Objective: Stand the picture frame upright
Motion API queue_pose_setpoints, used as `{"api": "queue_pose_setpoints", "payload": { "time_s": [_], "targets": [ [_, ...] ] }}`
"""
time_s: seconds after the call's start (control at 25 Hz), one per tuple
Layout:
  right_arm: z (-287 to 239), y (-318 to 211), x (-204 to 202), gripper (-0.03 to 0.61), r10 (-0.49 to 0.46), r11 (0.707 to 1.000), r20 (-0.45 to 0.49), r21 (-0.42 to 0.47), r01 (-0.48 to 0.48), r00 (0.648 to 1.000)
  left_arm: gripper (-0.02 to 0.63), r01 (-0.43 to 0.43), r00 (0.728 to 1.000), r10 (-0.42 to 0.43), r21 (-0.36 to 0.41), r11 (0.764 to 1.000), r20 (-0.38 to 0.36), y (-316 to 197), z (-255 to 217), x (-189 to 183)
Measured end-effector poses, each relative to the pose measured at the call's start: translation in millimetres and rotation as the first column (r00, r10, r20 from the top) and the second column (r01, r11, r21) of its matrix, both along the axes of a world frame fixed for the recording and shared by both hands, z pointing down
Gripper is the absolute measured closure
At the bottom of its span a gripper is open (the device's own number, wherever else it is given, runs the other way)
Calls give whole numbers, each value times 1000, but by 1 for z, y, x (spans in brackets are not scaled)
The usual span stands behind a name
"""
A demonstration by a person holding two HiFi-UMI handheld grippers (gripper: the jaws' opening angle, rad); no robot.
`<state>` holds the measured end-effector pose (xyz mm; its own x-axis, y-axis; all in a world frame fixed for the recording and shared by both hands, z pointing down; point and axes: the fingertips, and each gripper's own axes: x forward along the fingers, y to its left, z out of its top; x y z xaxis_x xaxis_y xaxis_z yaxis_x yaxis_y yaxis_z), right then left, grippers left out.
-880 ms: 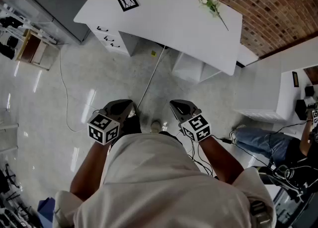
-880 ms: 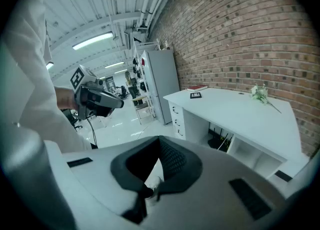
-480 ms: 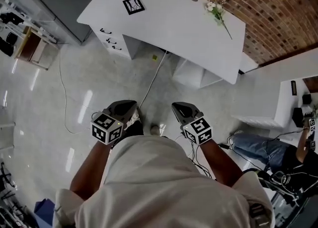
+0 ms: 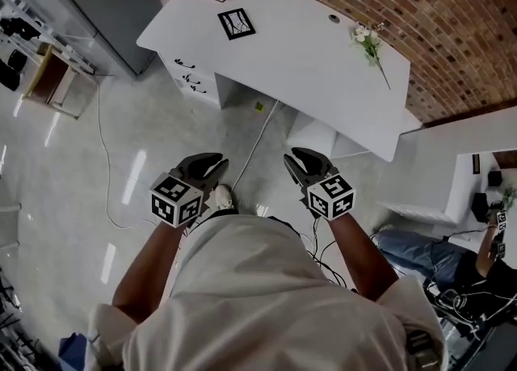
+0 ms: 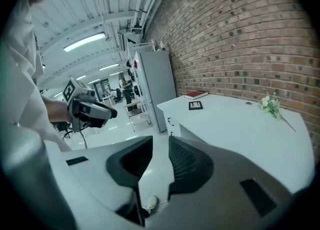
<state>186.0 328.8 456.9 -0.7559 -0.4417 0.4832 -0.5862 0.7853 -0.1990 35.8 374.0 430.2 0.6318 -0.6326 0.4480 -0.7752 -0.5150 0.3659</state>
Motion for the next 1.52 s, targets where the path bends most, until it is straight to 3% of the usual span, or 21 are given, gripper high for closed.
{"api": "queue_pose_setpoints", "payload": {
  "time_s": [0.12,0.4,0.68,1.08,1.52],
  "targets": [
    [4,-27,-16,497,19,1000,-40,25,-18,999,538,7,1000,-7,-3,1000,-3,-22,3,-26],
    [1,-88,-43,497,78,997,-25,21,-77,997,540,49,999,-50,-13,999,-16,-71,13,-67],
    [12,-177,-47,499,2,1000,-8,-12,-2,1000,543,119,992,-121,-65,991,-24,-146,26,-65],
    [30,-318,-50,499,-136,989,2,-49,136,991,541,259,964,-263,-106,960,-23,-267,30,-61],
    [52,-403,-85,499,-212,974,-17,-87,210,977,538,286,956,-293,-154,946,-18,-349,56,-78]
  ]
}}
